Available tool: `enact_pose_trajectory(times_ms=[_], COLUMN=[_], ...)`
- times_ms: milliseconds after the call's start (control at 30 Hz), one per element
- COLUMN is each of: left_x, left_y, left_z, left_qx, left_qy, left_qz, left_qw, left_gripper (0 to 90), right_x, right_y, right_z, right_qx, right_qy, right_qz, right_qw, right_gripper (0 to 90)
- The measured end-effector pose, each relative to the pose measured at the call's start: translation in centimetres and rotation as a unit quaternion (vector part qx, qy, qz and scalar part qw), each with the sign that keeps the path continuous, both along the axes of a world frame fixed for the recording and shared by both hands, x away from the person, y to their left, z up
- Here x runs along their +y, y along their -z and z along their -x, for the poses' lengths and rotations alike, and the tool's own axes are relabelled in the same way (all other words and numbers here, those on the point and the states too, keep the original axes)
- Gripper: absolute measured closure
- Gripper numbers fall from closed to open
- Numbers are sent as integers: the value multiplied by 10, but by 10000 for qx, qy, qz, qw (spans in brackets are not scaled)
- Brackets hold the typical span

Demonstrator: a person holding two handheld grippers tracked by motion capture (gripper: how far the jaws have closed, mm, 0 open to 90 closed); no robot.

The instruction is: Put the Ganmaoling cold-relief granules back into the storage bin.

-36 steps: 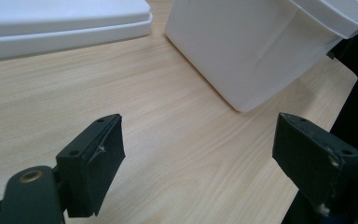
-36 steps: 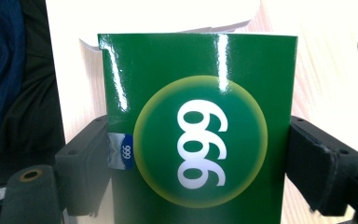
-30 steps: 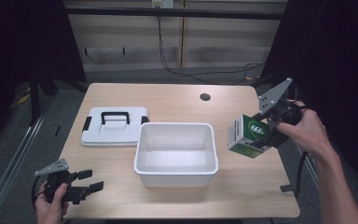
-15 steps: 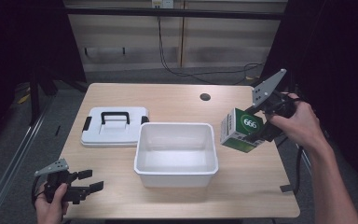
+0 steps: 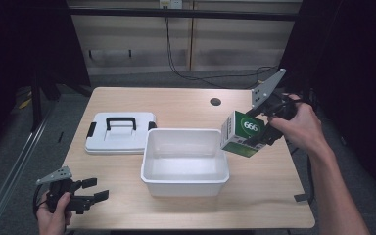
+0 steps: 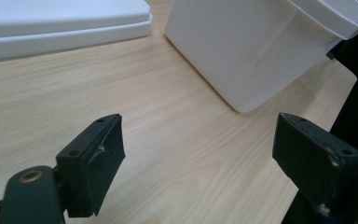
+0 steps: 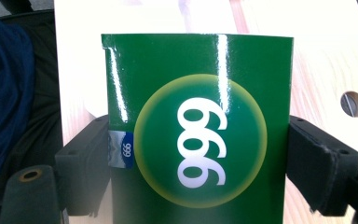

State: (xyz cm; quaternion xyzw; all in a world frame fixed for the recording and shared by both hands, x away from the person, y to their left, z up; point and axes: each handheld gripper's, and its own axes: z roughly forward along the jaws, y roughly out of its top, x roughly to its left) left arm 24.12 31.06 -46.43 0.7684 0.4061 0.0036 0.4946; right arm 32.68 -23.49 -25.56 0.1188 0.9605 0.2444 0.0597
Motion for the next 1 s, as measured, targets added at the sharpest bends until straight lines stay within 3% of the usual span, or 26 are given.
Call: enact_pose_trajectory(times_ms=[600, 1000], left_x=[0, 0], left_y=[0, 0], left_z=[0, 0], left_qx=[0, -5], left_qy=[-9, -19], left_qz=[0, 20], left_qw=[10000, 10000], left_gripper=[166, 166], right_x=[38, 65], right_y=[-1, 9], right_z=[-12, -19], right_qx=[85, 247], right_qy=[-264, -442], right_qz=[-40, 291], right_qw=[9996, 9983], right_gripper=[162, 162])
